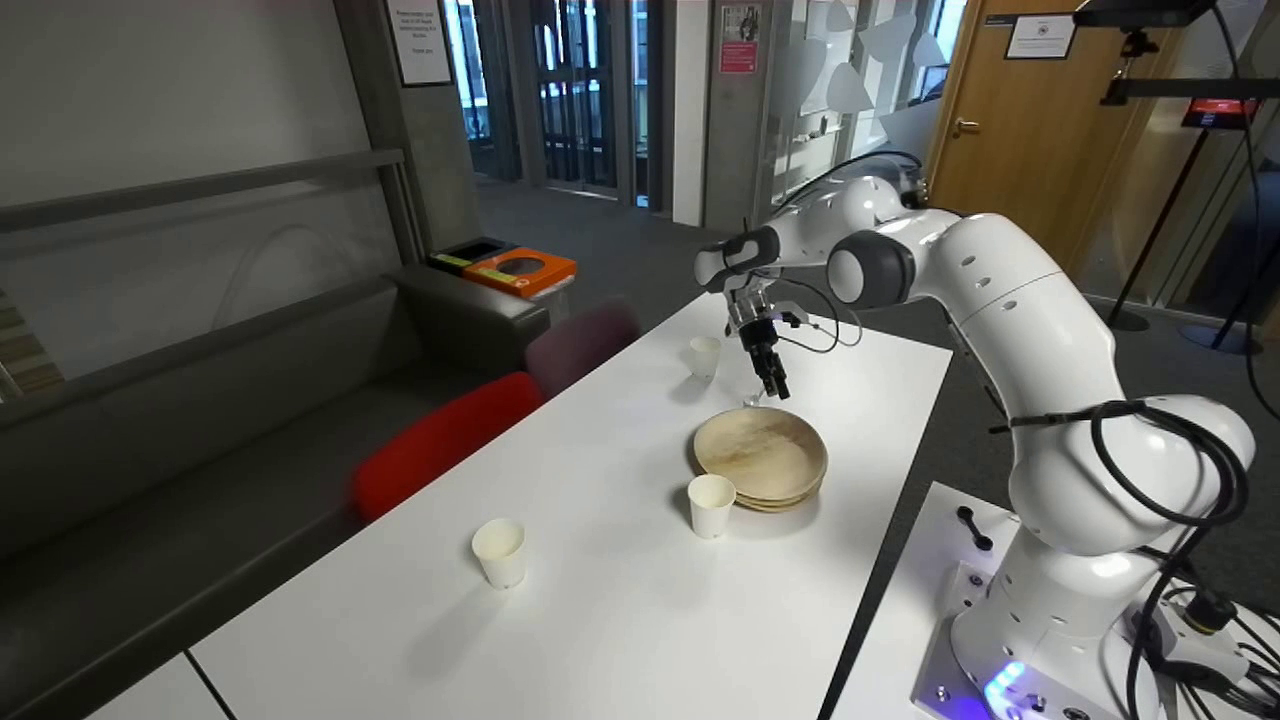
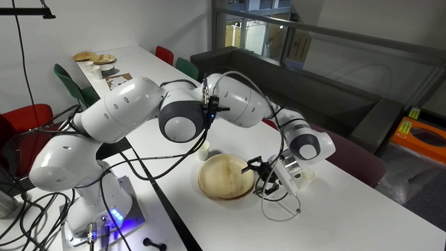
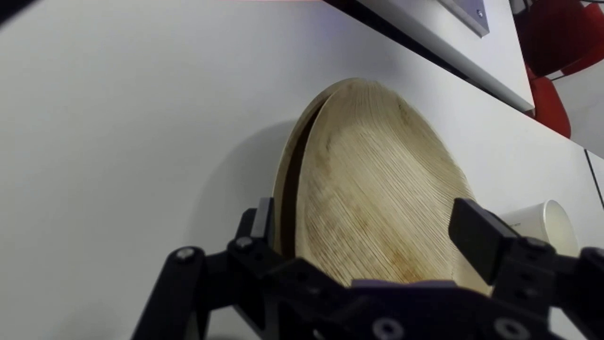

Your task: Pick up one brown paper plate and put it in front of the red chair on the table

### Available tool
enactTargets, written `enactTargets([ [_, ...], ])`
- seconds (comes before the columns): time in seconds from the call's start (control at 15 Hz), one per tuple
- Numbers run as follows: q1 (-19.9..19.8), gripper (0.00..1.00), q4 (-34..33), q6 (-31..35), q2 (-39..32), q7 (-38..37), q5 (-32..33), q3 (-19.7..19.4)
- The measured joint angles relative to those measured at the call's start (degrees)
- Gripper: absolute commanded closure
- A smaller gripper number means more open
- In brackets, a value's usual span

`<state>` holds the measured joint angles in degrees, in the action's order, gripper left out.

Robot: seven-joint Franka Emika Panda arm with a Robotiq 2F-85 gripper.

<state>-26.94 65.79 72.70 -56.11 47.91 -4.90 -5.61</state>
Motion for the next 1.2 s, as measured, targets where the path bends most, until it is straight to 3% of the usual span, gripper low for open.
enactTargets([
  [1.2, 1.3, 0.0, 2.1, 0.0, 0.0, 0.3, 0.5, 0.1],
])
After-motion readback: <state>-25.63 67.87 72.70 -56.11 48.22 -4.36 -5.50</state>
